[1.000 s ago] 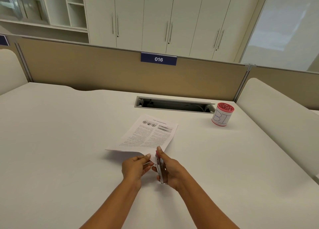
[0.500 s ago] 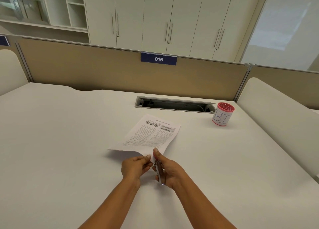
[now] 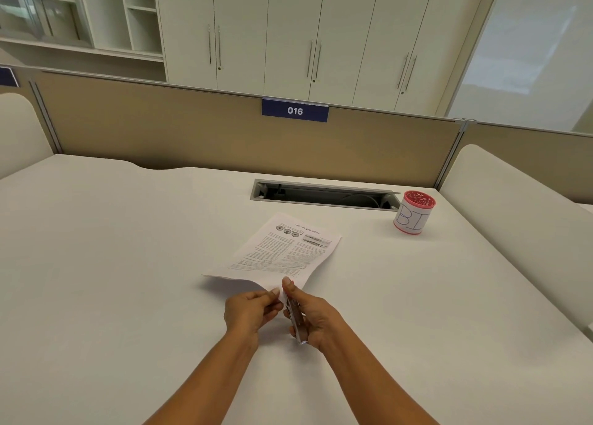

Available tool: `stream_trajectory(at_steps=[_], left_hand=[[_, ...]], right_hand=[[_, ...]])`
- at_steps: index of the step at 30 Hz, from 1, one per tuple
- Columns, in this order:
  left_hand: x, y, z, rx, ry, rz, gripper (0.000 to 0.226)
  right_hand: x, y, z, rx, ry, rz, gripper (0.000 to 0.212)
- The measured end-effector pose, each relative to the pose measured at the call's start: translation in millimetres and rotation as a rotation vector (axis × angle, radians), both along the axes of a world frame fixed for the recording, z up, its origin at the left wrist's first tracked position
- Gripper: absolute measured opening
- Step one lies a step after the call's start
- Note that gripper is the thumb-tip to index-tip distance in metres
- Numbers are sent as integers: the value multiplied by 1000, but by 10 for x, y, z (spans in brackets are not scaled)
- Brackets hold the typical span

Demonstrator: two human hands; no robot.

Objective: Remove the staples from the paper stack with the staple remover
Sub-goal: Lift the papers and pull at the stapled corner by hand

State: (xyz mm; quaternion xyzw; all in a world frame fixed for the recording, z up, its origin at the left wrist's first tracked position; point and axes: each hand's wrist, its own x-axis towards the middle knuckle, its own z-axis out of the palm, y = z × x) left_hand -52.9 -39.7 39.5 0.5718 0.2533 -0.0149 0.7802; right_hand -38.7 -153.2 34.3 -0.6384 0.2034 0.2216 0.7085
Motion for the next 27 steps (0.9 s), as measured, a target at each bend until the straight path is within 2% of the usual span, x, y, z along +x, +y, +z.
stream_trajectory(at_steps=[9, 15, 20, 27], left_hand=[[-3, -6, -21, 13, 9, 4, 7], [9, -12, -17, -6, 8, 14, 8], [18, -24, -22, 9, 11, 14, 9], [22, -39, -43, 52, 6, 4, 9]], right_hand=[[6, 5, -37, -42, -15, 6, 56], [0, 1, -5, -48, -38, 23, 64], [-4, 0, -9, -39, -42, 16, 61], [24, -19, -23, -54, -54, -13, 45]])
